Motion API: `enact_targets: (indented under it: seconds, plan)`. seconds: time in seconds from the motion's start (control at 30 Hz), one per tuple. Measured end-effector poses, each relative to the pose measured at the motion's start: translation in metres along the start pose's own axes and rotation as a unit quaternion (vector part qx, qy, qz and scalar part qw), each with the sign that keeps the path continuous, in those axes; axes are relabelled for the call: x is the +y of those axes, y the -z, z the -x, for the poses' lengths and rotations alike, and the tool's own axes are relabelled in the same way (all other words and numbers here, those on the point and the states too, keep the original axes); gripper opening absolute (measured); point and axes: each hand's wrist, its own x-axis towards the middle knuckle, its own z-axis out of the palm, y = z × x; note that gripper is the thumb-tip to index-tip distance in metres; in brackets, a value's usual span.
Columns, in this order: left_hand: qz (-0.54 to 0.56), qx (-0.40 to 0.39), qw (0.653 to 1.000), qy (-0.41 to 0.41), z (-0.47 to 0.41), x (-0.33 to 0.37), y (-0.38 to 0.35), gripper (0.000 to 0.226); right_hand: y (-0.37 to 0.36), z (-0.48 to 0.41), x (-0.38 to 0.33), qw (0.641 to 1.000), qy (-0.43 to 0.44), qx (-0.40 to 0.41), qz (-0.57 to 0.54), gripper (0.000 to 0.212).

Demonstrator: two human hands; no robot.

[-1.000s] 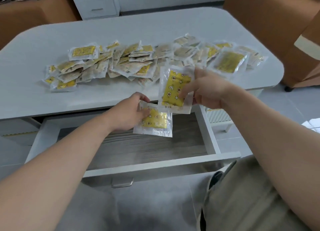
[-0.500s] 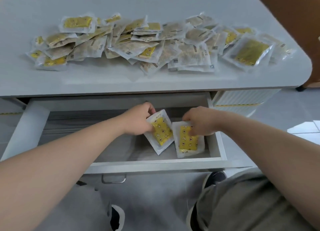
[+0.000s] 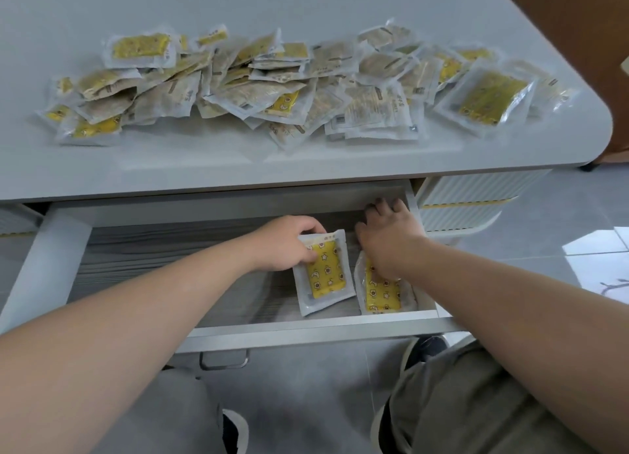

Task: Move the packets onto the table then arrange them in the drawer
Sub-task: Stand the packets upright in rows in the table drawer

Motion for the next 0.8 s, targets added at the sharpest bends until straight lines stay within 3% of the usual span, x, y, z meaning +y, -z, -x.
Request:
enact_targets:
  seconds: [0.1, 0.2, 0.33, 0.43, 0.57, 0.67, 0.8]
  plan:
    - [0.068, -0.013, 0.998, 0.012, -0.005, 0.003, -0.009, 0.032, 0.006, 0.006, 0.006, 1.0, -0.014, 0.001, -0.01, 0.06]
    - [0.067, -0.032, 0.997, 0.019, -0.016, 0.011, -0.027, 0.033, 0.017, 0.013, 0.02, 0.999, -0.009, 0.034, -0.034, 0.04]
    - [-0.158, -0.007, 0.986, -0.054, -0.026, 0.018, -0.048, 0.028, 0.034, 0.024, 0.043, 0.982, 0.0, 0.089, -0.169, 0.026]
    - [-0.341, 0.056, 0.935, -0.077, -0.021, 0.023, -0.057, 0.037, 0.041, 0.034, 0.055, 0.965, 0.016, 0.081, -0.25, 0.028]
    - [-0.456, 0.095, 0.881, -0.079, -0.015, 0.045, -0.055, 0.048, 0.048, 0.052, 0.075, 0.937, 0.026, 0.079, -0.34, 0.033]
    - [-0.433, 0.123, 0.885, -0.121, -0.011, 0.079, -0.04, 0.04, 0.056, 0.065, 0.096, 0.892, -0.032, 0.095, -0.441, 0.048]
    - [-0.389, 0.295, 0.835, -0.254, -0.005, 0.122, -0.012, 0.028, 0.049, 0.057, 0.138, 0.757, -0.252, 0.208, -0.566, 0.045]
